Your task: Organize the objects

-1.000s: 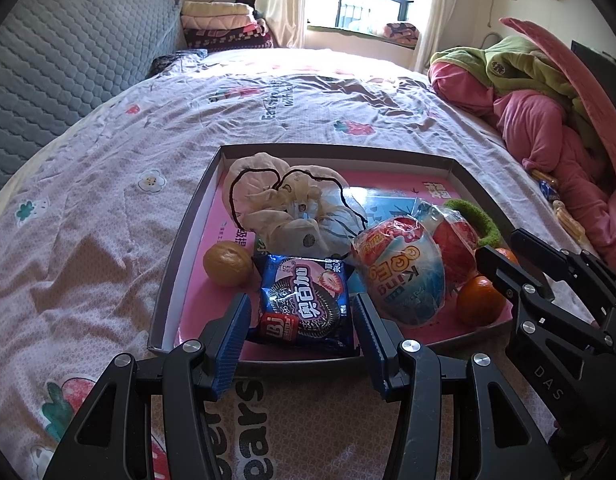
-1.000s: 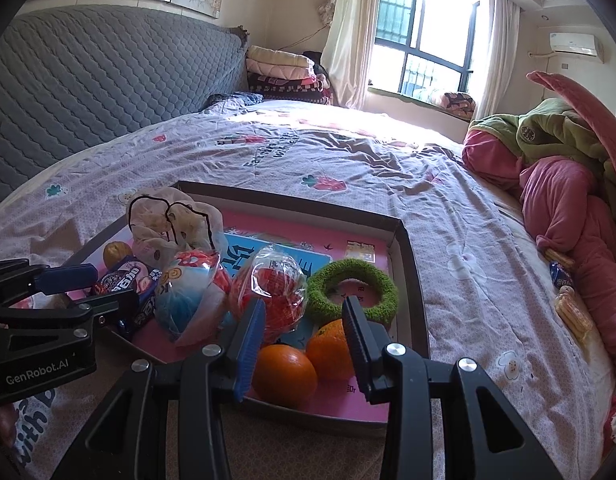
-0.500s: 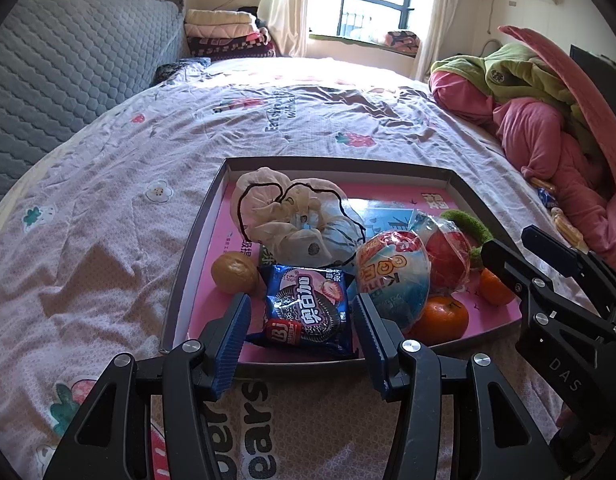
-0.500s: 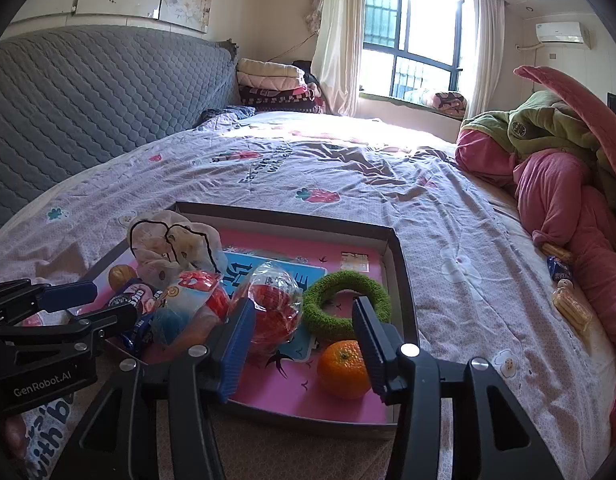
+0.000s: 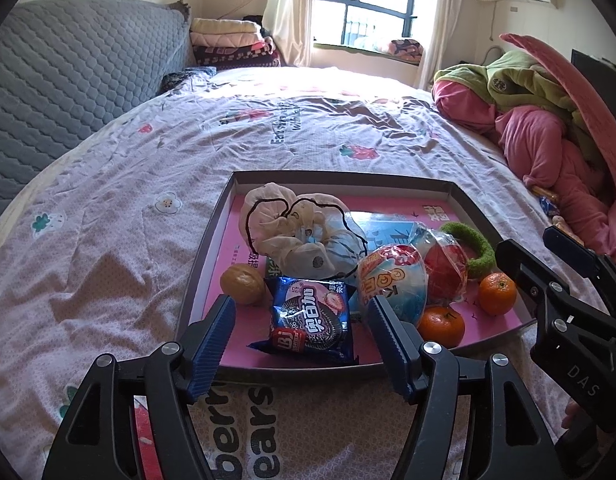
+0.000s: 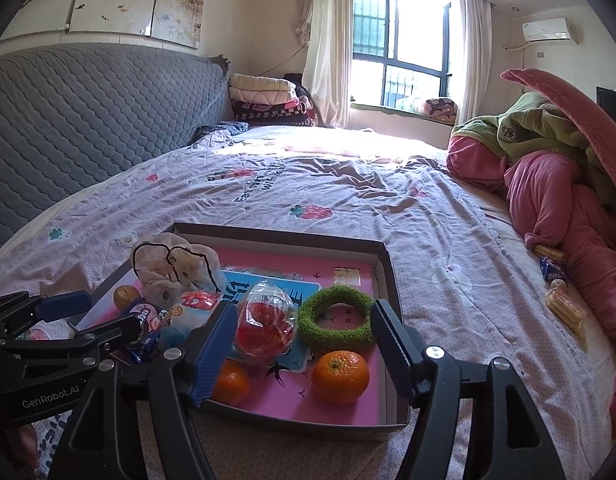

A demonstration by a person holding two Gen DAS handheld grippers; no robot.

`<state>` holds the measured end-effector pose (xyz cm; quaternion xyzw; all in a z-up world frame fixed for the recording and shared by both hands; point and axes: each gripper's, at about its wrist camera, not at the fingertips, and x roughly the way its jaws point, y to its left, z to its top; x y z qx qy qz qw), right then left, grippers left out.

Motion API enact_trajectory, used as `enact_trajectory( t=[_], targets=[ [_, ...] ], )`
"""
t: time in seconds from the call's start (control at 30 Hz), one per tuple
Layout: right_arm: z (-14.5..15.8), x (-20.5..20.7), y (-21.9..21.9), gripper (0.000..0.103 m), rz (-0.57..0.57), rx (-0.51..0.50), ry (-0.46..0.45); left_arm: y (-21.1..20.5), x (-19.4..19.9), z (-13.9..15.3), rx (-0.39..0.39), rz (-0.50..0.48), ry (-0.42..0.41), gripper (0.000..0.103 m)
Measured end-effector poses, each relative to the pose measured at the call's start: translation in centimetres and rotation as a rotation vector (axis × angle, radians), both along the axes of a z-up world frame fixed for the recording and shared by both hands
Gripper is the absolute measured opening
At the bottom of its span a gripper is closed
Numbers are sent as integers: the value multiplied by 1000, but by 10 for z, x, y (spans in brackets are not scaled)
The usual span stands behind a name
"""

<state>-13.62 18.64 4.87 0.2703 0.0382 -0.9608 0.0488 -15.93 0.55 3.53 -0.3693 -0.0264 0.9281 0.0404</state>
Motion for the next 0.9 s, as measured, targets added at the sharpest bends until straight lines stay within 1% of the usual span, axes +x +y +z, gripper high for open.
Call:
enact_trajectory(
  t=[0.07, 0.23, 0.47, 0.57, 0.63, 0.73, 0.9],
  targets=[
    [4, 3, 1, 73, -2, -9, 13, -2, 3, 5, 9, 10, 16, 75],
    [14, 13, 0, 77, 7, -16, 36, -4, 16, 17, 20, 31, 65, 77],
    [23, 27, -3, 82, 22, -23, 64, -3, 33, 28, -15, 44, 124, 78],
    [24, 33, -5, 82, 33, -25, 67, -3, 38, 27, -17, 39, 114, 78],
    [25, 37, -6, 83, 42, -29, 66, -1, 39, 24, -33, 40, 92, 78],
    [25, 42, -8, 87, 51, -24, 63, 0, 43, 21, -50, 42, 84, 78],
    [22, 45, -8, 87, 50, -41, 51, -3, 48, 17, -37, 39, 70, 78]
  ],
)
